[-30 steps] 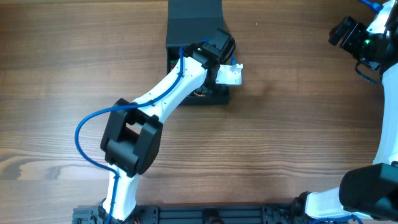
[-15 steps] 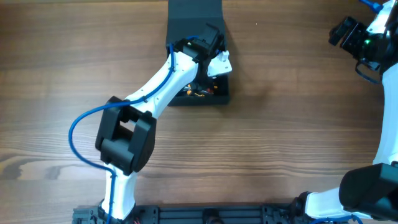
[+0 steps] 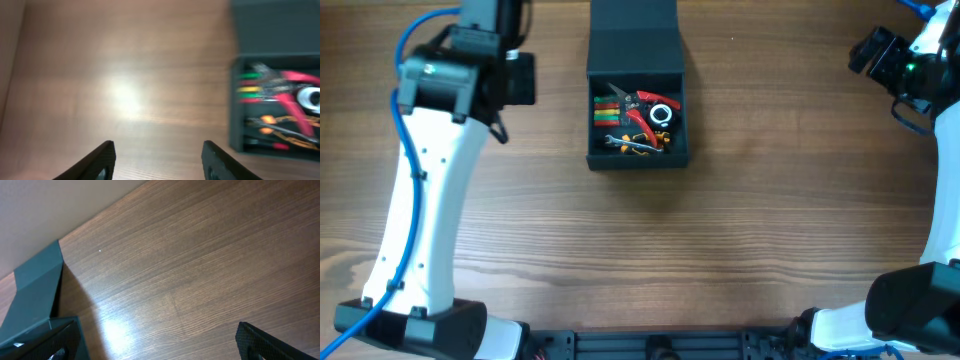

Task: Pack container
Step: 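Move both grippers to the lid edges of the green box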

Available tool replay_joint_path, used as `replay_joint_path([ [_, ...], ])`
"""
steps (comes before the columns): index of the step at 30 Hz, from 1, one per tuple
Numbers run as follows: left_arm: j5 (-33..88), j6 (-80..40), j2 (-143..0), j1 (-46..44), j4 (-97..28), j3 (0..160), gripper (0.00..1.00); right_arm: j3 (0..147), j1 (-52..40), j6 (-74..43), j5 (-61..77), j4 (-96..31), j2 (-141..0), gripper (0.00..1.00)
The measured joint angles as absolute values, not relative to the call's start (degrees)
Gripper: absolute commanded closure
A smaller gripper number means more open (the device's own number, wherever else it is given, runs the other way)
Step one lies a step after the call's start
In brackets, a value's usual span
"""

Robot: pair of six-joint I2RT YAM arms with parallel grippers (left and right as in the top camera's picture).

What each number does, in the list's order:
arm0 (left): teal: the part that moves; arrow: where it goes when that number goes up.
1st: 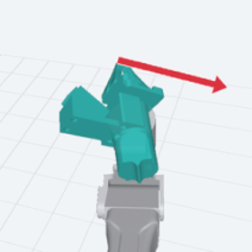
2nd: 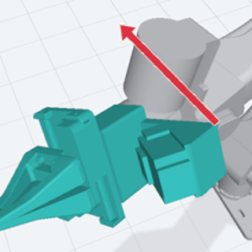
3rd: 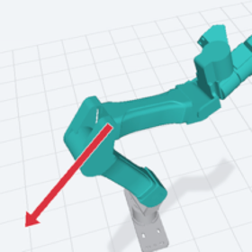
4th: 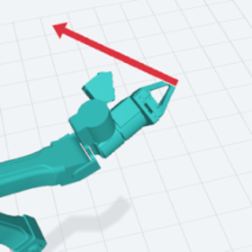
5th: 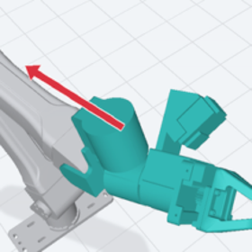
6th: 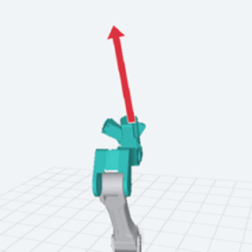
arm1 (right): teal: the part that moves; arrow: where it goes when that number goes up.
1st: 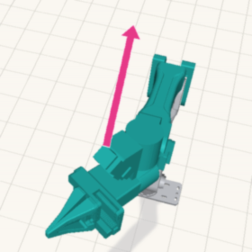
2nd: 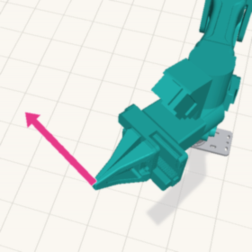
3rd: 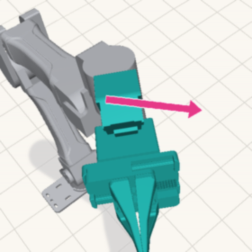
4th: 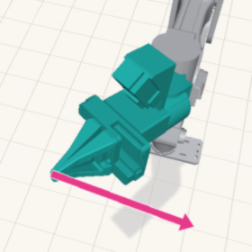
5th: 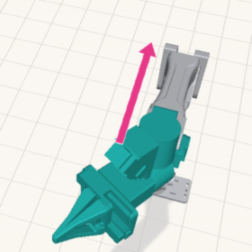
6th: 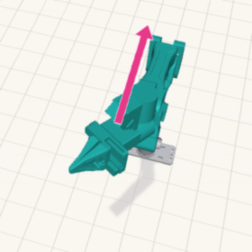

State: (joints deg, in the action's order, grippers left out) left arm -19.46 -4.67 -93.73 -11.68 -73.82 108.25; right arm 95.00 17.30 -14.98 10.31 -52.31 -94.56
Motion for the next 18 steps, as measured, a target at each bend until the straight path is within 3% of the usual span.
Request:
replay_joint_path([
  [1, -19.6, -6.6, -94.1, -9.7, -75.1, 108.2, 0.36, 95.0, 17.3, -15.0, 10.3, -52.3, -94.6, 0.00],
  [4, -19.1, -10.7, -95.1, -3.9, -77.2, 108.2, 0.00, 95.0, 17.3, -15.0, 10.3, -52.1, -94.6, 0.00],
  [9, -12.1, -13.7, -95.4, 2.3, -75.7, 108.2, 0.00, 95.0, 17.3, -15.0, 10.0, -47.2, -94.6, 0.00],
  [18, -7.9, -17.3, -96.8, 3.6, -75.0, 108.2, 0.01, 95.0, 17.3, -18.9, 8.0, -42.7, -94.6, 0.01],
])
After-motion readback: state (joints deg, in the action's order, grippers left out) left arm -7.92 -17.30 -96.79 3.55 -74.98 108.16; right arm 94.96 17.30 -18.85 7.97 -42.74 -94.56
